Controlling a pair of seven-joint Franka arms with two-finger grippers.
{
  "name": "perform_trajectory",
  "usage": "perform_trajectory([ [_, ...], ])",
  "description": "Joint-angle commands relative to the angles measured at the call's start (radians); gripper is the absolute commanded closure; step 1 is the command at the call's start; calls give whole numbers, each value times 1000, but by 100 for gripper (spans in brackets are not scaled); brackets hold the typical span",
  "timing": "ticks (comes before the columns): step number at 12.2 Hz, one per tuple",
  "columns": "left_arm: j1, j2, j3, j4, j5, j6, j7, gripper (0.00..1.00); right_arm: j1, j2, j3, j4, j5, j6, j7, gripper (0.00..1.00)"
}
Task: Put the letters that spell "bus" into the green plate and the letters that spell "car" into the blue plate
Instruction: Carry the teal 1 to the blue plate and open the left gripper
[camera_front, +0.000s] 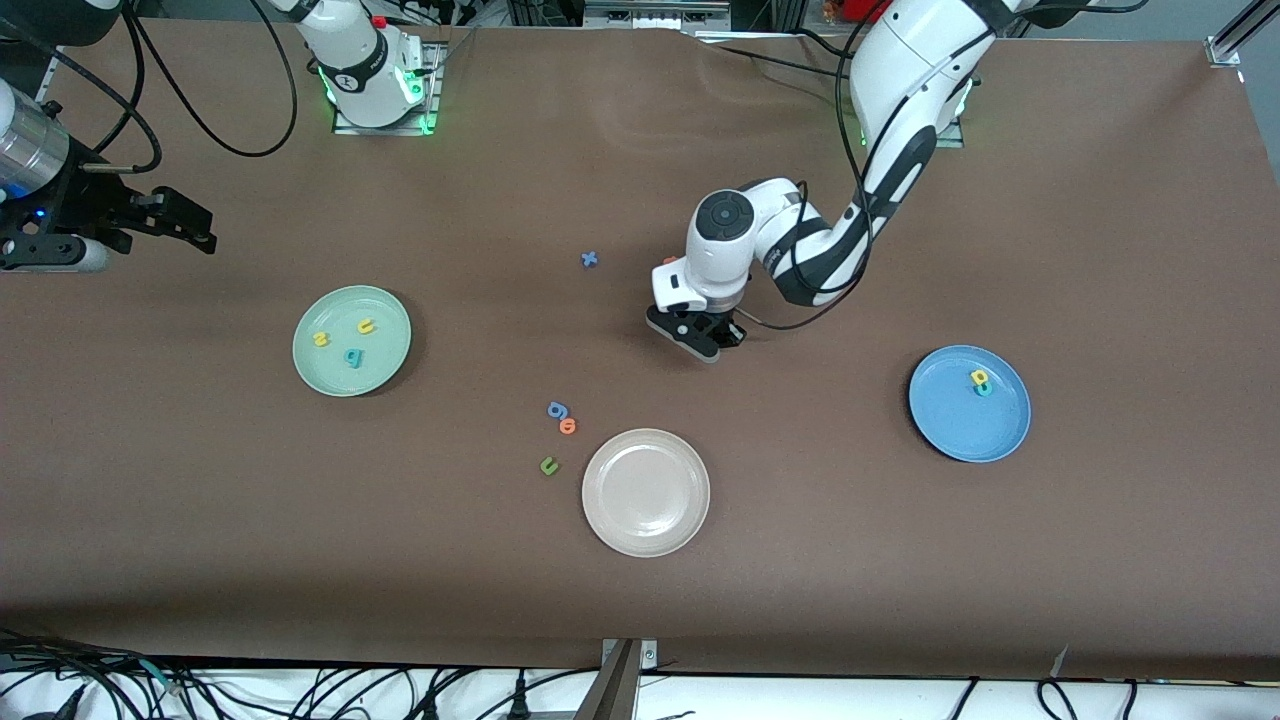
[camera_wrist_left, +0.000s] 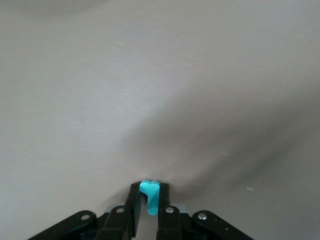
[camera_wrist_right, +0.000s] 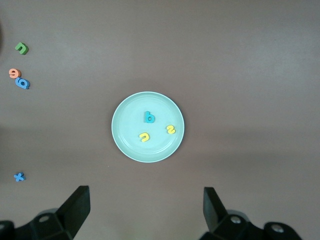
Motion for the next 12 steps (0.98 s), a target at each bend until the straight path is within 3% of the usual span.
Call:
perform_trajectory([
  [1,63,-55,31,-8,-80,-12,169,100,-12,-11,11,0,7,-7,-18,0],
  [3,143,-97,39,-11,-205,-47,350,100,-12,-11,11,0,7,-7,-18,0],
  [7,301,-170,47,-13,-332,-164,631,98,-9,-11,13,0,7,-7,-18,0],
  [12,523,-230,48,-56,-377,-251,906,94,-6,-11,13,0,7,-11,-21,0],
])
